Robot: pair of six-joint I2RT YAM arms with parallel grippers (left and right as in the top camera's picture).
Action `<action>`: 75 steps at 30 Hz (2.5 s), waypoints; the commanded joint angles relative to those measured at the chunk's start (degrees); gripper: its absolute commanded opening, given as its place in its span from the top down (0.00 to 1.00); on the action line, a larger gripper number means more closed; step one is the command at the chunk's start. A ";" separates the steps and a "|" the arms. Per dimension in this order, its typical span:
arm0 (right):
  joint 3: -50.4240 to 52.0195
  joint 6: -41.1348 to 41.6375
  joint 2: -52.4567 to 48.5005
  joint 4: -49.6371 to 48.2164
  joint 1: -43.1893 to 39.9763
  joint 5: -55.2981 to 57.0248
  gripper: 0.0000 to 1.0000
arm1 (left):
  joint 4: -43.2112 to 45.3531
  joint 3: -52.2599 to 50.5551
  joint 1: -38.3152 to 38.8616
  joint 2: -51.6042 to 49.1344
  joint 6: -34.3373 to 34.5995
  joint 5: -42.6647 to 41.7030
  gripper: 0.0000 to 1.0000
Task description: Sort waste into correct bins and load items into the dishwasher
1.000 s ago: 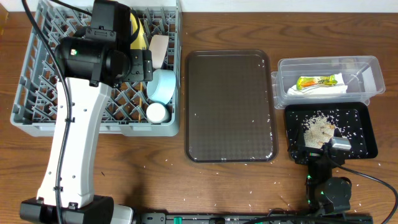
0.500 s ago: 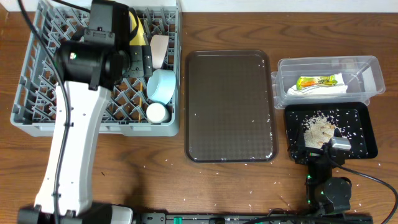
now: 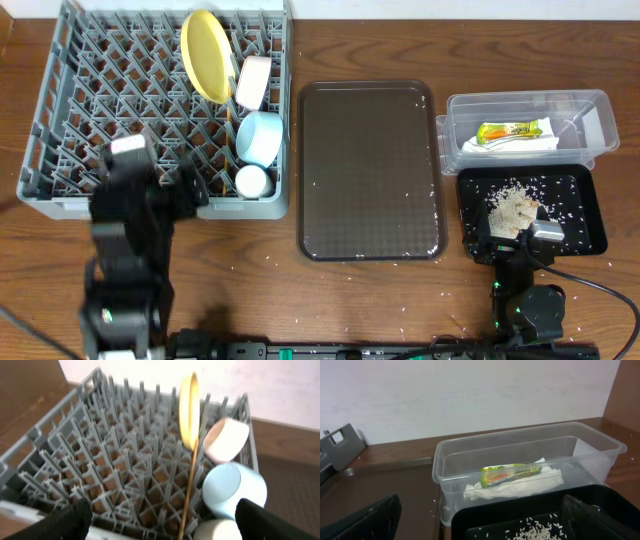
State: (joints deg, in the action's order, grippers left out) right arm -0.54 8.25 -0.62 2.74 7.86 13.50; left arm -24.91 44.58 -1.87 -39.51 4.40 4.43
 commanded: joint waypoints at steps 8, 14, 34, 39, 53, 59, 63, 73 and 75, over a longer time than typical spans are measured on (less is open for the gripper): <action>0.22 -0.81 0.35 0.20 0.83 -0.07 0.01 | 17.11 -30.95 -0.37 27.43 -0.07 -1.44 0.09; 0.22 -0.81 0.35 0.20 0.83 -0.07 0.01 | 20.46 -38.82 -0.37 36.50 -0.09 0.17 0.09; 0.22 -0.83 0.35 0.20 0.83 -0.07 0.01 | 21.16 -44.35 -0.37 39.39 -0.07 0.26 0.09; 0.22 -0.81 0.35 0.20 0.83 -0.07 0.01 | 21.16 -44.35 -0.37 39.23 -0.07 0.26 0.09; 0.22 -0.83 0.35 0.20 0.83 -0.07 0.01 | 21.16 -44.35 -0.37 39.23 -0.07 0.28 0.09; 0.22 -0.83 0.35 0.20 0.83 -0.07 0.01 | 21.16 -44.35 -0.37 39.23 -0.07 0.28 0.08; 0.22 -0.81 0.35 0.20 0.83 -0.07 0.01 | 21.16 -44.35 -0.37 39.23 -0.07 0.28 0.09; 0.22 -0.83 0.35 0.20 0.83 -0.07 0.01 | 21.16 -44.35 -0.37 39.23 -0.07 0.28 0.09; 0.22 -0.83 0.35 0.20 0.83 -0.07 0.01 | 21.16 -44.35 -0.37 39.23 -0.07 0.26 0.09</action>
State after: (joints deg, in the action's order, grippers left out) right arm -0.51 8.23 -0.62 2.76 7.86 13.47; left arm -1.63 1.45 -1.96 -0.62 4.45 4.60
